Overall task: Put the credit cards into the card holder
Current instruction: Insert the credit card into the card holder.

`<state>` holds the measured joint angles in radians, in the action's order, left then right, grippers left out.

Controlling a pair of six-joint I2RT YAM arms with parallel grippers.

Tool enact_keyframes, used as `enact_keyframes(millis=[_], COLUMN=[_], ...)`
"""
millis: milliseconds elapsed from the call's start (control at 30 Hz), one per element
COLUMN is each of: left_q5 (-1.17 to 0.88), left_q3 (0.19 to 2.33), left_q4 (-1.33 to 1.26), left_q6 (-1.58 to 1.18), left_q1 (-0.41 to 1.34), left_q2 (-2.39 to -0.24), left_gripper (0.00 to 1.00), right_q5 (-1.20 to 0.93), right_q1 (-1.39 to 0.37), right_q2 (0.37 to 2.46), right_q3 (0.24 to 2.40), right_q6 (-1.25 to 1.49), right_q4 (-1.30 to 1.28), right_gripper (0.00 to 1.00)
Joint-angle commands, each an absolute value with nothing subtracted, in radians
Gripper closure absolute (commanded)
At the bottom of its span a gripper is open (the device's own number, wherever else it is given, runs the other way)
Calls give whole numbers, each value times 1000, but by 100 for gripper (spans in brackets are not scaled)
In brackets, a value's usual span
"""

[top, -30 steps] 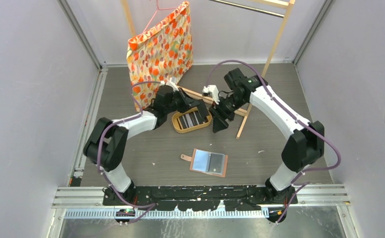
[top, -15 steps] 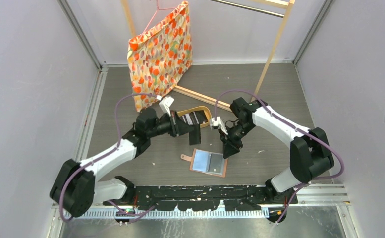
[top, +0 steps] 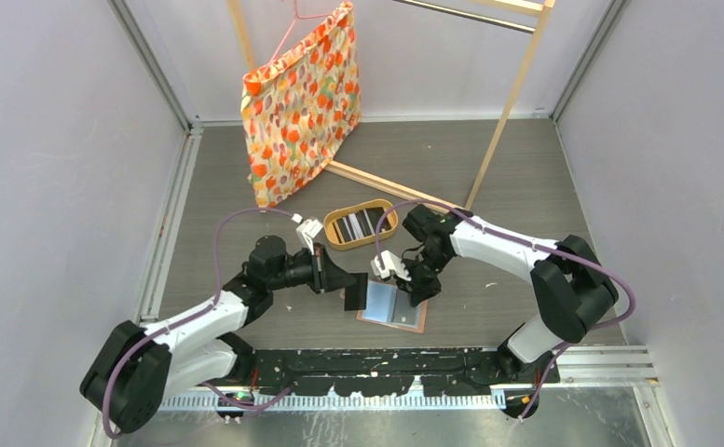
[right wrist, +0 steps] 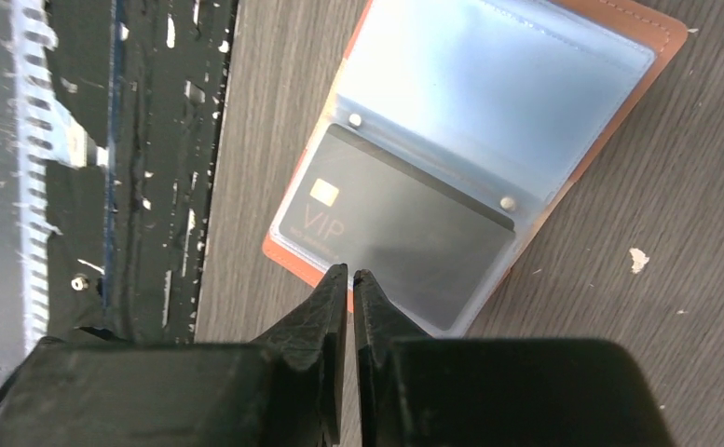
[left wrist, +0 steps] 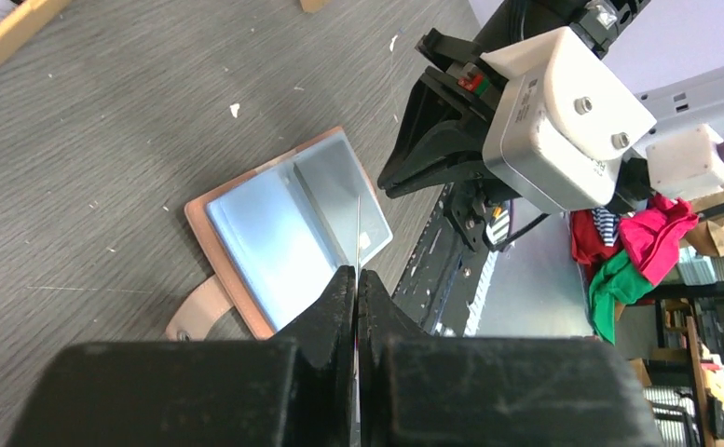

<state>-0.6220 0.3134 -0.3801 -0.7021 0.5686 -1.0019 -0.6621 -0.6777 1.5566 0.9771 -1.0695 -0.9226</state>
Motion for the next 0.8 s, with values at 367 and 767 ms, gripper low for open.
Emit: enact_keyframes(millis=[367, 767], left_q5=[-686, -780], left_q3=[310, 453], left_q4=[-849, -1162], left_q6=[-803, -915], left_q1=[579, 644], left_q2=[-1347, -1759], left_gripper=[100, 100], right_q5=[-414, -367], right_q1=[-815, -815], right_q2=[1568, 1539], right_q3=[905, 885], right_q6=[-1165, -1251], right_q4=[-783, -817], right_gripper=[89, 89])
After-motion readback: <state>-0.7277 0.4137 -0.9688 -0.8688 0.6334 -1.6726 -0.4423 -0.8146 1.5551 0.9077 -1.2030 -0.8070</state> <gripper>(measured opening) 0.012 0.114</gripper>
